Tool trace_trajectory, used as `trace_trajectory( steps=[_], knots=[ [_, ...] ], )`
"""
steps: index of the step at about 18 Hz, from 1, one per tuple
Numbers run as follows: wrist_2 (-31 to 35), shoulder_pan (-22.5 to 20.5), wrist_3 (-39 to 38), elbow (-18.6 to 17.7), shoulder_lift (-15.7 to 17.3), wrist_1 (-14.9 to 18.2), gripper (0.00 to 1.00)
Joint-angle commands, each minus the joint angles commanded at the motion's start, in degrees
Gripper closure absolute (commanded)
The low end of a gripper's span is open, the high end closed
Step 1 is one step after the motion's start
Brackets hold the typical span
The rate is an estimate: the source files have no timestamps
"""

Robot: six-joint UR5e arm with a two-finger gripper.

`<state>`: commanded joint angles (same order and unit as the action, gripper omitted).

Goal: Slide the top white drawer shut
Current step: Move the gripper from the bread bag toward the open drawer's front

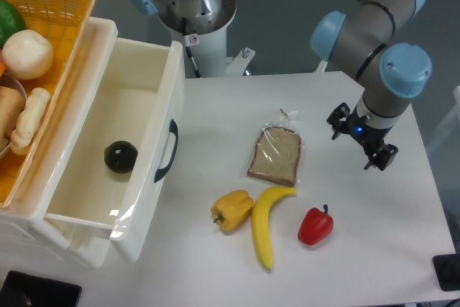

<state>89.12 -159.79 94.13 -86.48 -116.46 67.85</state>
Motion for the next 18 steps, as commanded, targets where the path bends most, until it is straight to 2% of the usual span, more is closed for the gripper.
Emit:
trace_trajectory(
  steps=[3, 6, 9, 12, 17, 18],
  knots=[
    [-0.4, 0.1, 0.0, -0.2, 0.7, 0.0, 0.00],
    [-2.5, 0.0, -0.1, -2.5, 1.4, 0.0, 0.00],
    [-3.7, 0.2, -0.8, -5.4, 4.7, 0.2, 0.00],
    [-4.7, 1.2, -6.0, -9.2, 8.7, 0.6, 0.00],
    [-13.5, 3.6, -12.6, -9.6, 11.7, 0.6, 0.00],
    [-14.9, 4.0, -15.0, -9.5, 12.3, 0.6, 0.06]
  ],
)
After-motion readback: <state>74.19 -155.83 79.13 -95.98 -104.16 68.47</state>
